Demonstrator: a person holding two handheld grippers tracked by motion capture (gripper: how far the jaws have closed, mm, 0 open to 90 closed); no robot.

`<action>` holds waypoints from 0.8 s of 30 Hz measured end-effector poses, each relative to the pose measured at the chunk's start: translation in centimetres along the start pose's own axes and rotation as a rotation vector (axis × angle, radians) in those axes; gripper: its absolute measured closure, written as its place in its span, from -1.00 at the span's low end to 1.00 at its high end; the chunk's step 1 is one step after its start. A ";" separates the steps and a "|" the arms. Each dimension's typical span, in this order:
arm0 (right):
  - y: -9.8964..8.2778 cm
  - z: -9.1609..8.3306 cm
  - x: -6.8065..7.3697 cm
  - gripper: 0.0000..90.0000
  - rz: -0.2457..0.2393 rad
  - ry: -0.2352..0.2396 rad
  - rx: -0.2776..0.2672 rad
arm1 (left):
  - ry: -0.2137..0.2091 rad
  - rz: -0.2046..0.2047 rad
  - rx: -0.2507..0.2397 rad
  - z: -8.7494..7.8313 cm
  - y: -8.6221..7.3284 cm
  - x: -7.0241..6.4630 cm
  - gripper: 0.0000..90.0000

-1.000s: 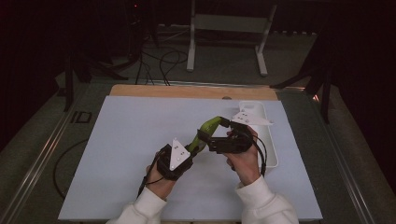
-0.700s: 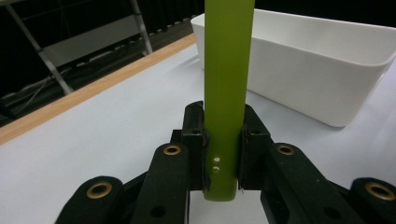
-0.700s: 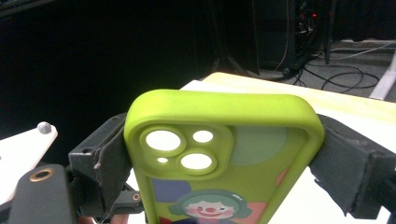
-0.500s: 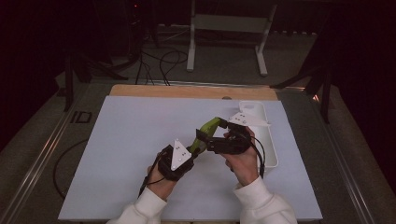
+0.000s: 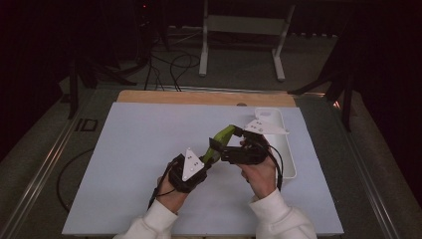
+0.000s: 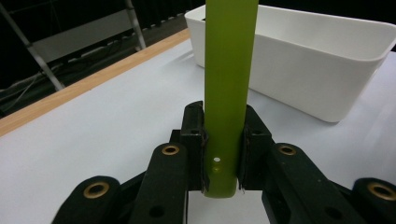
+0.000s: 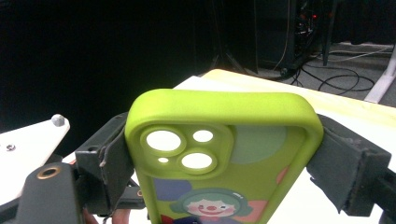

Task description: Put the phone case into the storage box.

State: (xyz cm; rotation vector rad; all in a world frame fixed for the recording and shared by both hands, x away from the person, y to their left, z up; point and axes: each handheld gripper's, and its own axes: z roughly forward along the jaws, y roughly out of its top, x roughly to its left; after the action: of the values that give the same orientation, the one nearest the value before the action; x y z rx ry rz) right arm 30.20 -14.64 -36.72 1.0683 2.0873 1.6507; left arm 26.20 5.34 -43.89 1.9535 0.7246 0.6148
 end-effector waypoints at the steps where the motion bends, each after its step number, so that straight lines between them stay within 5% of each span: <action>1: 0.0 0.0 0.0 -0.66 0.001 -0.001 0.000 | -0.010 -0.001 0.005 0.0 0.0 0.1 0.67; 6: 0.0 0.1 0.0 -0.66 0.001 -0.001 0.002 | -0.057 -0.029 0.021 0.2 0.2 0.4 0.37; 17: 0.1 0.0 0.1 -0.66 0.007 0.000 -0.003 | -0.016 -0.105 0.025 -0.1 0.4 1.0 -0.62; 24: 0.1 0.0 0.1 -0.66 0.006 0.003 -0.006 | -0.037 -0.098 0.024 -0.4 0.5 1.4 -0.87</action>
State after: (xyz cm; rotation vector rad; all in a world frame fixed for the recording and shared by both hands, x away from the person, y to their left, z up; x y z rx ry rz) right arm 30.16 -14.52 -36.56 1.0714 2.0816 1.6615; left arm 27.01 6.37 -43.05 1.9343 0.8026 0.5118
